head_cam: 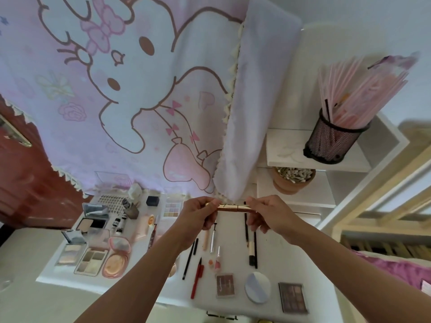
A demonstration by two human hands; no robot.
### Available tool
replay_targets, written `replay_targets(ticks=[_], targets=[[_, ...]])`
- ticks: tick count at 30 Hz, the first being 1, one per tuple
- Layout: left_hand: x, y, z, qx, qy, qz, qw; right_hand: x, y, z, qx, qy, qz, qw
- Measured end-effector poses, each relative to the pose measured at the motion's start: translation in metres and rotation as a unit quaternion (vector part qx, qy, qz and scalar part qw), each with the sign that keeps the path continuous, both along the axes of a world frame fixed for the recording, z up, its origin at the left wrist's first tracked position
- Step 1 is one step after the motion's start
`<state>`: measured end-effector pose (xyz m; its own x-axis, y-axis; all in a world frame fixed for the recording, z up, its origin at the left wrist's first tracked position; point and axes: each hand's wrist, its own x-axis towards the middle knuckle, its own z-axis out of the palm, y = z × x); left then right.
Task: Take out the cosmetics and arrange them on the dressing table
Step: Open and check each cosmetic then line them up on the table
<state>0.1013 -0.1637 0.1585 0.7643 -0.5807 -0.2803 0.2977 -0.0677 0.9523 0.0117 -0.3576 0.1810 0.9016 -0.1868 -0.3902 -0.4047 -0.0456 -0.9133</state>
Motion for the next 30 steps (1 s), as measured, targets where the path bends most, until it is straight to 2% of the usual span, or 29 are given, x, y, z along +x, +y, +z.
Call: replay_targets(ticks=[5,11,17,23,30], targets=[[0.000,-0.010,-0.003,0.008,0.002,0.005,1.000,0.001,-0.014,-0.006,-0.023,-0.035,0.000,0.999],[-0.001,-0.015,-0.006,0.010,0.009,0.018,1.000,0.007,-0.021,-0.006,0.023,0.031,0.004,0.999],[0.004,-0.014,-0.012,0.019,0.008,0.035,0.999,0.015,-0.025,-0.015,0.008,-0.003,0.015,1.000],[0.007,-0.014,-0.013,0.015,0.009,0.042,0.999,0.027,-0.023,-0.014,0.028,0.051,0.036,0.998],[0.009,-0.012,-0.018,0.019,0.017,0.059,0.998,0.036,-0.026,-0.020,0.008,0.025,0.049,0.998]])
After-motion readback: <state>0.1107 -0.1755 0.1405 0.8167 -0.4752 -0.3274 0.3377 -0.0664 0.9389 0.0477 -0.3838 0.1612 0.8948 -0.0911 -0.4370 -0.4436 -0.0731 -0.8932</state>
